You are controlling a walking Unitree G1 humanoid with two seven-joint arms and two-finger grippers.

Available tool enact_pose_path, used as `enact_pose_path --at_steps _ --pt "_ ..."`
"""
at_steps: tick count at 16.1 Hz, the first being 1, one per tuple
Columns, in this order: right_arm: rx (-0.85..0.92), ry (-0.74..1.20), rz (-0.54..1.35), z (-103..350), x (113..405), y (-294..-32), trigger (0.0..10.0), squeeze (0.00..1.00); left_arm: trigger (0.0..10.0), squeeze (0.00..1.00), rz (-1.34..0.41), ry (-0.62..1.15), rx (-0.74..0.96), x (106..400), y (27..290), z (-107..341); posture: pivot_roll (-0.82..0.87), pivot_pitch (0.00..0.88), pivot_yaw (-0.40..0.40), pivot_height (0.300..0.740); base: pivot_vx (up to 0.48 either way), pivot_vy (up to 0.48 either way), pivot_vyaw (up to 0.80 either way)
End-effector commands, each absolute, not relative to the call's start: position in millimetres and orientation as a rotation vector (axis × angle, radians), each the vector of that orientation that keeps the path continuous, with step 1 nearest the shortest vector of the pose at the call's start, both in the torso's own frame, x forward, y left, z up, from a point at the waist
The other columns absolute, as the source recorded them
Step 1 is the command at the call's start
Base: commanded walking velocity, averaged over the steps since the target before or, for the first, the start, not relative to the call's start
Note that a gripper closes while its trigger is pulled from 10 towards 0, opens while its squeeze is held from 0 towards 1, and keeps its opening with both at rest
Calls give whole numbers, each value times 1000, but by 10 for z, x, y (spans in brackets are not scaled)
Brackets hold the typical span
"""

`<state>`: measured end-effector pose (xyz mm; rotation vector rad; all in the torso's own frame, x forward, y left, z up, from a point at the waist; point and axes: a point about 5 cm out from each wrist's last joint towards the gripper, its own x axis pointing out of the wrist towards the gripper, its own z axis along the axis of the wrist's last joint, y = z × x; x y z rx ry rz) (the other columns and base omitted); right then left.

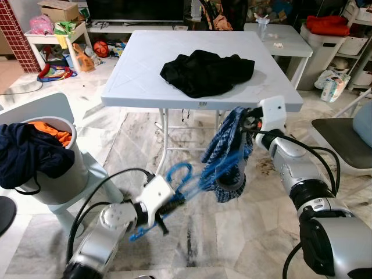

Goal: Hang hanger

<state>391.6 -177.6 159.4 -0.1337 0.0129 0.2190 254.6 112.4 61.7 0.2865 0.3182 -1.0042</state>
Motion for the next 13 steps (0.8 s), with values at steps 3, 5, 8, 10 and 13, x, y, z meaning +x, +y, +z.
enact_pose_path --at_steps 3,5,8,10,13 --pt "-174 -39 26 1782 3991 -1907 0 0 0 0 -1001 291 309 2389 1233 702 -46 0 -8 740 0 0 0" --pt "-116 -19 -52 1759 3979 -2034 0 0 0 0 -815 229 214 2341 1443 793 -35 0 -17 740 0 0 0" --pt "-39 29 -105 1653 3936 -2169 0 0 0 0 -513 102 115 2419 1652 928 -29 0 -24 740 0 0 0" --pt "-28 35 -96 1600 3910 -2180 0 0 6275 0 -368 61 133 2471 1715 975 -26 0 -28 740 0 0 0" --pt "36 -63 125 1651 3872 -2008 0 0 10000 0 -258 47 112 2572 1665 996 -34 0 -17 740 0 0 0"
